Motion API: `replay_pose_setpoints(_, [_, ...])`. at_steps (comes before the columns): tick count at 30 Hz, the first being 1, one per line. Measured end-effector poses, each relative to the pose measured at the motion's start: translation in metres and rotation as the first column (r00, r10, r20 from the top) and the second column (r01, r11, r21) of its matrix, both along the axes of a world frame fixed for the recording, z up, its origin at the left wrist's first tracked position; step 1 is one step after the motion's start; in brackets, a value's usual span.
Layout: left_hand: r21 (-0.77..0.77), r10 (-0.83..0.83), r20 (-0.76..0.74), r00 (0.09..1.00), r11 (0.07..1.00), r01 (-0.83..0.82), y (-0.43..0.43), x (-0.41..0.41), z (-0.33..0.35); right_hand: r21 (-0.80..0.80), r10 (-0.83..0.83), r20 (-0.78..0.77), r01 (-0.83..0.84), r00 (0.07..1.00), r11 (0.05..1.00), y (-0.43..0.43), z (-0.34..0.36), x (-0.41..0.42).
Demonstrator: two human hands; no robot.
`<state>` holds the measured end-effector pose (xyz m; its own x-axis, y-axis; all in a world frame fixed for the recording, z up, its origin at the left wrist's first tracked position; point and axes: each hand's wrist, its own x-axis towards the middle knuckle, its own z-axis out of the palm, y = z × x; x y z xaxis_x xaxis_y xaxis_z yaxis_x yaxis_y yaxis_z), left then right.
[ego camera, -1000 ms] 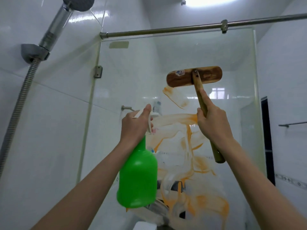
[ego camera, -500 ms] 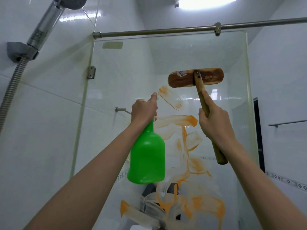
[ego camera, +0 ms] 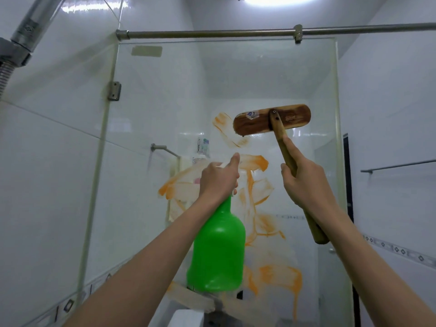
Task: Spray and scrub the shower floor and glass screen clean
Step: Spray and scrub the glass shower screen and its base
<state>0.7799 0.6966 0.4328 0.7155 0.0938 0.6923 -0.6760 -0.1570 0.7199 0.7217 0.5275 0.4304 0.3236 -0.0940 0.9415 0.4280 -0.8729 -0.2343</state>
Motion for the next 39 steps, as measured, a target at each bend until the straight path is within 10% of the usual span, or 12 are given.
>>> replay_pose_setpoints(19, [0.006,-0.101,-0.003,0.995,0.995,0.101,-0.016,-0.008,-0.011,-0.001,-0.007,0.009,0.007,1.000,1.000,-0.005,-0.003,-0.007])
replay_pose_setpoints(39, [-0.191,0.222,-0.112,0.969,0.952,-0.240,0.107,0.009,-0.073,-0.017,0.070,-0.074,-0.071,0.995,0.997,0.033,-0.049,0.012])
